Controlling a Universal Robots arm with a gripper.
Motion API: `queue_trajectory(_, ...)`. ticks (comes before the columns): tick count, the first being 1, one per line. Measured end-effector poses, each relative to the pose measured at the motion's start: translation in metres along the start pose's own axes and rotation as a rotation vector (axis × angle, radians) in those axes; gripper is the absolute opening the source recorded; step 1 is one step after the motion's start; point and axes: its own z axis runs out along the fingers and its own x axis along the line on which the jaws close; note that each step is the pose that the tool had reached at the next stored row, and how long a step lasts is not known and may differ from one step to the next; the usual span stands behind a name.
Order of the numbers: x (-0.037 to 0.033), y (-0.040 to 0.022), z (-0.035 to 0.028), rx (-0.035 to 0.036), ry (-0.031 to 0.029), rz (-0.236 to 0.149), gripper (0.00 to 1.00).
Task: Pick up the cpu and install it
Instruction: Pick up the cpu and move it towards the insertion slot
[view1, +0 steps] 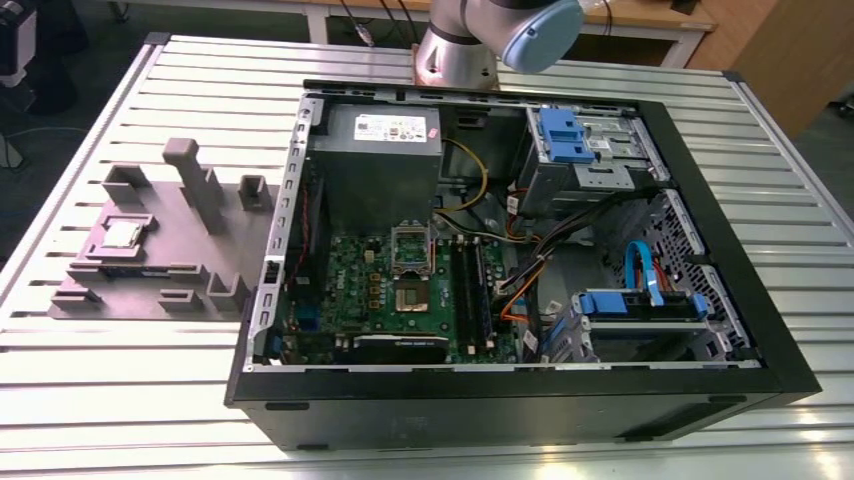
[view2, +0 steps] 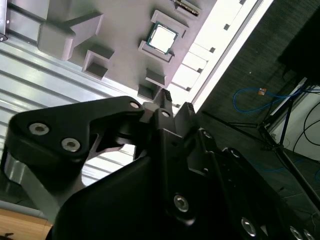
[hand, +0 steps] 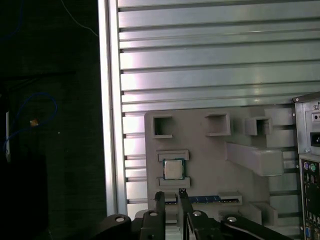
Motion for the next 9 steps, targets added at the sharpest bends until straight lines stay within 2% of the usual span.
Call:
queue_trajectory(1, 0.0000, 0.0000, 0.0000, 0.0000, 0.0000, 0.000, 0.29)
queue_trajectory(4, 0.0000, 0.0000, 0.0000, 0.0000, 0.0000, 0.000, 0.35)
queue_trajectory(5, 0.0001, 0.0000, 0.0000, 0.0000, 0.0000, 0.000, 0.42)
queue_trajectory(9, 0.0001, 0.0001, 0.0002, 0.0002, 0.0002, -0.005, 0.42)
